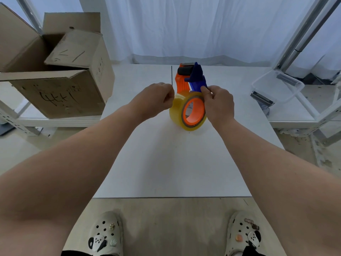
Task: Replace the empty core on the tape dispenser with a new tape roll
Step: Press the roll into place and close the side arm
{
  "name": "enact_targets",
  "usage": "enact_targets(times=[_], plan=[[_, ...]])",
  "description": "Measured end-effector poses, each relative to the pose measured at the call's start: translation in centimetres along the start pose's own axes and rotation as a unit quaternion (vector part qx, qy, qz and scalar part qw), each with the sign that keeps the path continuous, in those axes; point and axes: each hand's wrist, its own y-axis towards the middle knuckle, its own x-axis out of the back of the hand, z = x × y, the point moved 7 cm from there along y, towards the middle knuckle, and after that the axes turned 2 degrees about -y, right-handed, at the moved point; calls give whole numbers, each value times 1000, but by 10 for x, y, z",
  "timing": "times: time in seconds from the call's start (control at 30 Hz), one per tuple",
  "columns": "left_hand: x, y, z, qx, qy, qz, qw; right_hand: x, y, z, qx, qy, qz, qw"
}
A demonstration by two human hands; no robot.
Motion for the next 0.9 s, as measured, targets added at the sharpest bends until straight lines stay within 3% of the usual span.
enact_targets(times=[0.1, 0.17, 0.3, 0.43, 0.6, 0.7, 0.77, 0.83, 0.9], plan=[[-3, -2, 3, 6, 5, 11, 1000, -4, -1, 6, 14, -3, 38, 999], [-7, -6, 7, 11, 5, 25, 1000, -12, -4, 4, -2, 24, 106, 994], [-16, -13, 15, -2, 6, 70, 998, -34, -25, -5, -104, 164, 298, 935], [-19, -16, 5, -27, 5, 77, 997, -41, -32, -4, -103, 180, 370, 906], [-20, -18, -2, -44, 38, 35, 998, -47, -34, -7, -160, 299, 326, 883], [-18, -18, -4, -52, 45, 9, 998, -45, -28, -8, -141, 290, 233, 917], [-19, -19, -4, -53, 28, 12, 998, -29, -21, 2, -50, 246, 127, 960], [-19, -19, -4, -49, 3, 22, 999, -10, -16, 23, 104, 114, 33, 987], [-19, -20, -2, -45, -10, 32, 998, -6, -21, 47, 252, -58, 11, 966]])
